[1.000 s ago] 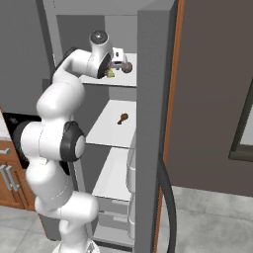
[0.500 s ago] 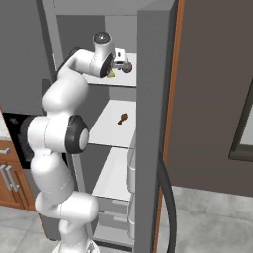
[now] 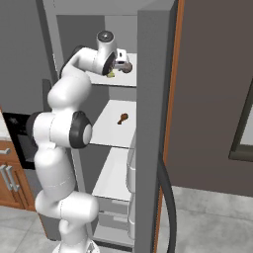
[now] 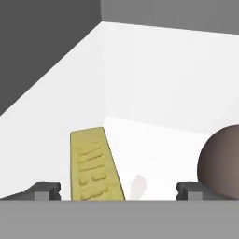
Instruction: Pick the egg and butter from the fridge and place them by the bowl for mixing.
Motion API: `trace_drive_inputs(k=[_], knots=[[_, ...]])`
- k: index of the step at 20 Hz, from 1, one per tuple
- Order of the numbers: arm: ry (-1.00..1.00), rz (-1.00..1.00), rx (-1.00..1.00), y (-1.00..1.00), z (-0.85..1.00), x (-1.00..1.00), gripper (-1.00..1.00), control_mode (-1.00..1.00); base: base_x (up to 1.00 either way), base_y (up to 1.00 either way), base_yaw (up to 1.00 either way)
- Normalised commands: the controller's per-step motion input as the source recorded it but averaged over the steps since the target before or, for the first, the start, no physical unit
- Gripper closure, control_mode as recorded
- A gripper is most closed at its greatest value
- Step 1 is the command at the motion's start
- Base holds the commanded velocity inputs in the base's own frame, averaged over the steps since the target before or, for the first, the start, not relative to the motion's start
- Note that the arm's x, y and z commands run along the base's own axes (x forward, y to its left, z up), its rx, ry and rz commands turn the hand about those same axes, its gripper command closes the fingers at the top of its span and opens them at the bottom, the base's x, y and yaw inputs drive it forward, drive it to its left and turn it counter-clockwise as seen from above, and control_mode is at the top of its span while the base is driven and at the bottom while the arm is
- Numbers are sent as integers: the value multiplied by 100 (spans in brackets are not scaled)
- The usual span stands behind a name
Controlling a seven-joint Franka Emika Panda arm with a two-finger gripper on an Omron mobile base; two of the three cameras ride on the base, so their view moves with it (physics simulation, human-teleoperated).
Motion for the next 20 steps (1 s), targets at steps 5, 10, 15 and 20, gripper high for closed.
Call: trace_drive_inputs(k=[5,10,15,20], knots=[[0,0,2,0,-14,8,-100,-100,0,0,0],[0,0,3,2,-15,1,-100,-100,0,0,0],[0,0,3,1,-19,0,-100,-100,0,0,0],[0,0,2,0,-22,0,-100,-100,0,0,0]])
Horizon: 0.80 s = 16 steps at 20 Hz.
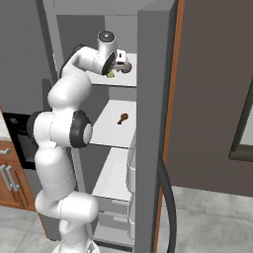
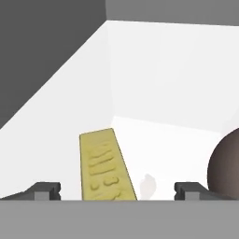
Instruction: Pick the egg and butter from the fridge and place them by the bowl for mixing.
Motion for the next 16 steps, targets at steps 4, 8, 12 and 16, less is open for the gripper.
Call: trace_drive_inputs(k=[4,8,12,16], knots=[[0,0,0,0,-26,-1,-100,-100,0,0,0],[0,0,0,0,-30,-3,-100,-100,0,0,0],[0,0,0,0,-32,0,-100,-100,0,0,0],[0,0,2,0,-29,6,-100,-100,0,0,0]])
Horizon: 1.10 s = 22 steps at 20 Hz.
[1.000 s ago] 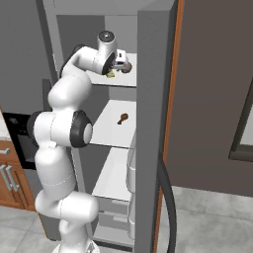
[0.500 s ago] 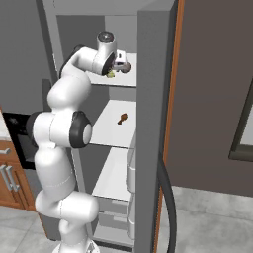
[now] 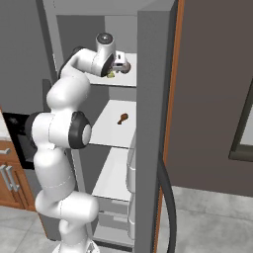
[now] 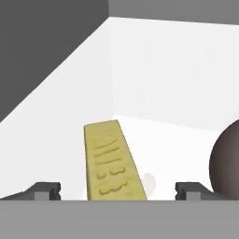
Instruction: Pick the egg and butter from the fridge and place them by the bowl for mixing.
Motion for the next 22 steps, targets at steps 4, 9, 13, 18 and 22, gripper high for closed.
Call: trace_drive_inputs(k=[4,9,13,18,22], knots=[[0,0,4,0,-31,6,-100,-100,0,0,0],[0,0,3,0,-39,1,100,-100,0,0,0],[0,0,2,0,-47,0,100,-100,0,0,0],[0,0,0,0,-50,-12,100,-100,0,0,0],[0,0,1,-2,-22,-41,100,-100,0,0,0]])
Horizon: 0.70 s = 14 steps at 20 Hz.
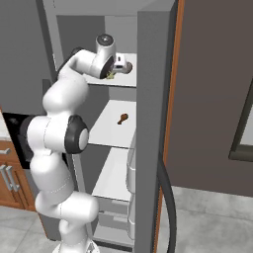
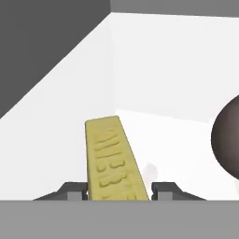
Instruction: Pick the egg and butter from the fridge and place them by the bowl for mixing.
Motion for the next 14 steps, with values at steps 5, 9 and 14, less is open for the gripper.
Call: trace_drive_inputs(k=[5,9,14], knots=[[0,0,6,-9,1,-53,100,-100,0,0,0],[0,-3,3,-1,4,-60,100,-100,0,0,0],[0,-10,0,3,16,-55,100,-100,0,0,0]])
